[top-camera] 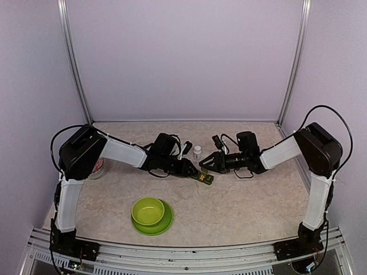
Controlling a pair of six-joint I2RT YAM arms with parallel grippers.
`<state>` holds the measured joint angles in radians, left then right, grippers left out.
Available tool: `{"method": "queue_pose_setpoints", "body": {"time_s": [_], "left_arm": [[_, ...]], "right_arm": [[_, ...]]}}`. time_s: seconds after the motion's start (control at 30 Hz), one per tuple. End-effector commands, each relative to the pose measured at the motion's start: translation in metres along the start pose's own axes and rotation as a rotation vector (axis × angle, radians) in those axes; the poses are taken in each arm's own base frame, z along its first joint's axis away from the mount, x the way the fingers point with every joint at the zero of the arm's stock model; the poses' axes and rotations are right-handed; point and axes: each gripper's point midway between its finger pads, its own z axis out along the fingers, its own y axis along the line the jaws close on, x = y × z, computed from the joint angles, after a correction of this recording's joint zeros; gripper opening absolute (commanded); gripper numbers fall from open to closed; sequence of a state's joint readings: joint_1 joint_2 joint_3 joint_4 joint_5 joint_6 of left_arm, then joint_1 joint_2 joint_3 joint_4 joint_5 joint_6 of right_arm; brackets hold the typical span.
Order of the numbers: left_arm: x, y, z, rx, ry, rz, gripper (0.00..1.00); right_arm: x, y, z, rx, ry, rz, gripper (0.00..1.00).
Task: Sort the pills into containers
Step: Close the lid of the pill container in the compartment of the pill container.
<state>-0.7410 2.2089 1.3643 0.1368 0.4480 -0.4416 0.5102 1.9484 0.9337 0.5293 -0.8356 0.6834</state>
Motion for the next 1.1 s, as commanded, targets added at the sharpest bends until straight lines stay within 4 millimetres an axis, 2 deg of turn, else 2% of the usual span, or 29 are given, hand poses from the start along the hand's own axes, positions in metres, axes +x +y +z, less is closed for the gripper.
{"method": "queue_pose_setpoints", "body": {"time_s": [0.0,0.23,0.4,0.87,1.07], "left_arm": [[0.020,0.017,0.007,-0.043,0.057,-0.033,0.29],[0.019,0.017,0.006,-0.041,0.052,-0.033,0.29],[0.020,0.017,0.005,-0.040,0.048,-0.034,0.29],[0.022,0.017,0.002,-0.038,0.043,-0.037,0.29],[0.022,0.019,0.001,-0.040,0.043,-0.039,0.29]], "right_arm": [[0.009,0.010,0.004,-0.029,0.027,-0.020,0.55],[0.027,0.002,0.014,0.020,0.083,-0.007,0.40],[0.037,-0.008,0.016,0.067,0.110,0.010,0.33],[0.063,-0.028,0.025,0.136,0.179,0.064,0.30],[0.066,-0.036,0.025,0.168,0.186,0.080,0.27]]}}
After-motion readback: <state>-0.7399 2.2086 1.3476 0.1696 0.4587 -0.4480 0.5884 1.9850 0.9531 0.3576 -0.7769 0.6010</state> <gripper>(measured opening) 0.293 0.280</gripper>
